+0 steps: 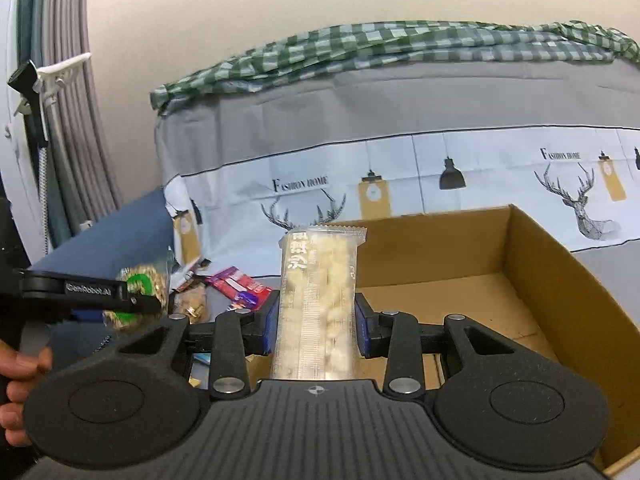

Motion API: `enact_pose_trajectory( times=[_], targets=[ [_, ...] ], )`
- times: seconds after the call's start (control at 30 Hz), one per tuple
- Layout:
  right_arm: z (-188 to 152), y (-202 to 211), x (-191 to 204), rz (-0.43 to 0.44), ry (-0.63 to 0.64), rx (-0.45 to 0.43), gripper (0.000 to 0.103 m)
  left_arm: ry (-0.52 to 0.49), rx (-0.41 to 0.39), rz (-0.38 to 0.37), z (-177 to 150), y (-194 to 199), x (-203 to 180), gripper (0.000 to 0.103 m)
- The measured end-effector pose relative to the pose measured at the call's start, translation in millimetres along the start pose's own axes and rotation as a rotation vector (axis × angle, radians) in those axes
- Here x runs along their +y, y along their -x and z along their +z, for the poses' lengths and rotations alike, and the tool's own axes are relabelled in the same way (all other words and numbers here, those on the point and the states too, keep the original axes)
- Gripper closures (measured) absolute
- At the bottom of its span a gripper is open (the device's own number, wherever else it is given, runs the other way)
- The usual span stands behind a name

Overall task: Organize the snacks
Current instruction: 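Carry the peanut bag and rice-cake bar over the cardboard box with both tools, then open both tools to drop the peanut bag and rice-cake bar into the box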

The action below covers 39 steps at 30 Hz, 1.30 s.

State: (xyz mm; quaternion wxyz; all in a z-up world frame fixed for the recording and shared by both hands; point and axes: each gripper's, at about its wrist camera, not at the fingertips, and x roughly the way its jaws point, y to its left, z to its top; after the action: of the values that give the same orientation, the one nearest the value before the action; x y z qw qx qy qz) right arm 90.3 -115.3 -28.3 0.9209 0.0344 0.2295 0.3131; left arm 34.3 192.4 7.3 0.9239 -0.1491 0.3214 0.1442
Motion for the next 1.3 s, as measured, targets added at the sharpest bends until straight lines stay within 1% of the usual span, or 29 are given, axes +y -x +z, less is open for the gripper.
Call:
enact_pose_trajectory(
  times=[0.07,0.2,0.47,0.63,0.83,1.0,1.1,1.23,1.3],
  targets=[
    [-5,-5,-3,-0.003,-0.012,0.022,0.065,-0.027,-0.011,-0.005,0,-1,-6,0.022],
    [-8,-12,-7,0.004,-0.016,0.033,0.065,-0.062,-0.015,-0.012,-1,-6,-15,0.022],
    [-7,-17,-22,-0.018,-0.052,0.041,0.065,-0.087,-0.034,-0.044,-3,-8,-29,0.022],
    [-2,-10,-28,-0.034,-0.061,0.029,0.065,-0.101,-0.053,-0.077,-5,-6,-40,0.022],
    [4,10,-34,-0.053,-0.031,-0.013,0.065,-0.128,-0.090,-0.128,-8,1,-56,0.022],
    [0,18,-52,-0.098,-0.030,-0.019,0.065,-0.142,-0.124,-0.170,-9,7,-69,0.022],
    [-3,18,-66,-0.125,-0.053,-0.009,0.065,-0.147,-0.141,-0.197,-10,10,-76,0.022],
    [-4,20,-77,-0.135,-0.078,-0.021,0.065,-0.149,-0.141,-0.269,-14,12,-89,0.022],
    [-4,20,-78,-0.138,-0.081,-0.024,0.065,-0.171,-0.149,-0.300,-17,14,-99,0.022]
  ],
)
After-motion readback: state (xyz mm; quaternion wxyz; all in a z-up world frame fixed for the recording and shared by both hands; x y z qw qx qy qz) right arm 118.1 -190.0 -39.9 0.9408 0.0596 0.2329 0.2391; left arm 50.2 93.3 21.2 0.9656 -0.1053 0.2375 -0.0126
